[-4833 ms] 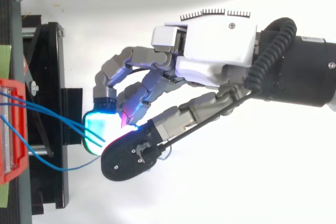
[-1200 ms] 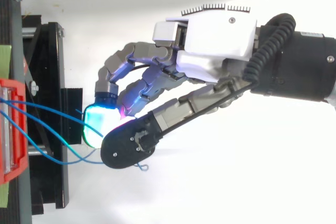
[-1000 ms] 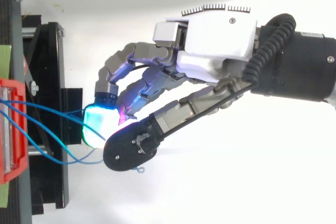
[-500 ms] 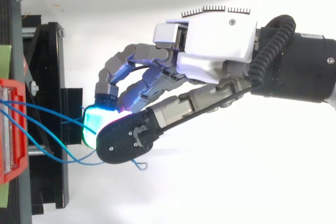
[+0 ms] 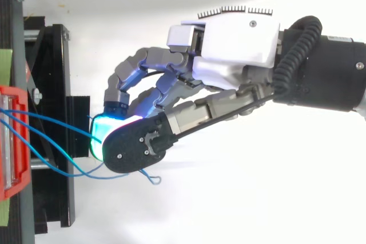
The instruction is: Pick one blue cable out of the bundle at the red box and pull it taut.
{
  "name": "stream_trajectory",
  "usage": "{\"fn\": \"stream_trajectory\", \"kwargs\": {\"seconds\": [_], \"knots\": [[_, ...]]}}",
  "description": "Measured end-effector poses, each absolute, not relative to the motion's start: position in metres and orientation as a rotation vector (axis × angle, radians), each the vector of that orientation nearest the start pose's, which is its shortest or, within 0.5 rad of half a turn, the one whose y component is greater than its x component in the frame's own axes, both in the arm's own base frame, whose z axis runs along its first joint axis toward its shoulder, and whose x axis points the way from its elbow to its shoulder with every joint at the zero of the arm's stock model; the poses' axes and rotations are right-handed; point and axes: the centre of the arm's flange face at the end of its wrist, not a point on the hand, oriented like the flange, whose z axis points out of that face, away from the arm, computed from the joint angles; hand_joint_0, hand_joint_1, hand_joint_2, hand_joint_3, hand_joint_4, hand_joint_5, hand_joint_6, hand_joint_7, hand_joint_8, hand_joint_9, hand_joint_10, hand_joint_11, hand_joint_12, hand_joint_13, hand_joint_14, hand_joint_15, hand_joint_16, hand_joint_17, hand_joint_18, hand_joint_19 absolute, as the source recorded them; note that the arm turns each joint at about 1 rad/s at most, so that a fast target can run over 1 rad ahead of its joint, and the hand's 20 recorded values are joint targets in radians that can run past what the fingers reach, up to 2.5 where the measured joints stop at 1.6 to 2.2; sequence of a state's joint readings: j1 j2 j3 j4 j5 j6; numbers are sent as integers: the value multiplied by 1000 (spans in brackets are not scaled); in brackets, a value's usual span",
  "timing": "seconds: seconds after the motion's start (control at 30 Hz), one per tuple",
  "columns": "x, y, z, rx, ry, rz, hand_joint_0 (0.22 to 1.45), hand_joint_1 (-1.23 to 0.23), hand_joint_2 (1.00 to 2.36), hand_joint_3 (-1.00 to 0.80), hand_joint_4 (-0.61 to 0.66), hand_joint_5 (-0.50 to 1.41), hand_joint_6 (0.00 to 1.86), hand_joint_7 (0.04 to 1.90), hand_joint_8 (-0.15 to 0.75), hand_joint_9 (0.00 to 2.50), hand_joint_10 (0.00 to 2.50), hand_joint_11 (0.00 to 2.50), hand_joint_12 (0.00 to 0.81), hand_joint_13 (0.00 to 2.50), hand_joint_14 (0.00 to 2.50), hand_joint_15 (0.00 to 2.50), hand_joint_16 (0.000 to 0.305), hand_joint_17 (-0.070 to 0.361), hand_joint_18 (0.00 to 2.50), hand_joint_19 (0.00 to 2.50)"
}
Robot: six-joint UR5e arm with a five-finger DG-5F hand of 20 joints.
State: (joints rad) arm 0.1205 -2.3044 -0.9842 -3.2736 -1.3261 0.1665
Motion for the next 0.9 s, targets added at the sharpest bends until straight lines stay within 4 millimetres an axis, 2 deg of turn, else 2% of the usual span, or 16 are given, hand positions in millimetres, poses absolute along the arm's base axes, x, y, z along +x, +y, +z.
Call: {"fn": "stream_trajectory", "kwargs": {"seconds": [0.13, 0.4, 0.7, 0.9], "knots": [[751, -69, 298, 1563, 1221, 1050, 507, -582, 1000, -500, 190, -224, 887, 794, 420, 1028, 11, 747, 408, 580, 7, 225, 57, 127, 525, 139], [751, -69, 299, 1612, 1176, 1091, 505, -537, 1000, -500, 211, -229, 885, 780, 473, 1064, 14, 578, 410, 575, 6, 200, 58, 131, 519, 117], [751, -69, 299, 1651, 1140, 1125, 509, -513, 1000, -500, 208, -228, 881, 778, 458, 1268, 16, 744, 413, 588, 7, 208, 58, 130, 509, 119], [751, -68, 299, 1672, 1120, 1144, 510, -508, 1000, -500, 199, -228, 878, 791, 450, 1290, 16, 774, 412, 600, 7, 227, 58, 130, 503, 126]]}}
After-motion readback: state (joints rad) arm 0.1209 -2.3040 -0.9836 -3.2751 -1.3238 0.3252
